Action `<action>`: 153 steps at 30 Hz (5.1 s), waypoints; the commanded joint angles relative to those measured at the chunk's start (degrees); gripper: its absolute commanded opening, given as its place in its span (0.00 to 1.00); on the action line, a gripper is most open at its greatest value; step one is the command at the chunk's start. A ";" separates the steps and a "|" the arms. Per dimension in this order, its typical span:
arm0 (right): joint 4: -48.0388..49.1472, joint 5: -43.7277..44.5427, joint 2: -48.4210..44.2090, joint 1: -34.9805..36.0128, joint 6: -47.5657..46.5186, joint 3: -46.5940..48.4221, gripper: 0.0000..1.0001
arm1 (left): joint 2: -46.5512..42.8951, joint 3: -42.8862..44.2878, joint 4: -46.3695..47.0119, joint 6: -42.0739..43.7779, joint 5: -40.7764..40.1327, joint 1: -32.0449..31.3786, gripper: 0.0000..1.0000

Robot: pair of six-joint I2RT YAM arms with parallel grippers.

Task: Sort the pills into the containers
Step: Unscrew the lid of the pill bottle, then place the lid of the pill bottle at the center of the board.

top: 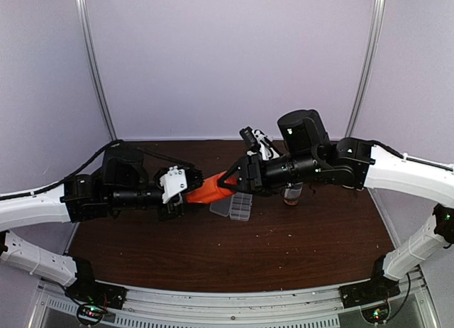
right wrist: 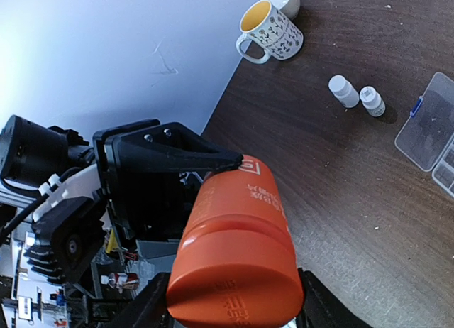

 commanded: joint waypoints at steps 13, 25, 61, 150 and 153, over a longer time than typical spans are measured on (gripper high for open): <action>-3.03 -2.87 -0.89 2.14 -28.80 4.17 0.30 | -1.57 0.18 1.66 -3.06 10.66 -0.35 0.23; -0.32 4.25 -3.65 4.27 -70.96 -1.91 0.24 | -2.98 -0.22 0.15 -4.21 14.26 -0.39 0.23; -0.85 8.78 -13.74 4.08 -130.56 -9.87 0.01 | -0.74 -0.80 2.81 -6.26 19.51 -0.37 0.23; -3.58 35.66 -8.75 -5.78 -22.70 -24.13 0.76 | 10.70 2.03 6.70 -38.28 -5.80 2.26 0.00; -1.65 37.39 -10.05 -5.78 -23.45 -25.80 0.77 | 14.35 5.93 4.40 -39.05 -5.99 2.29 0.00</action>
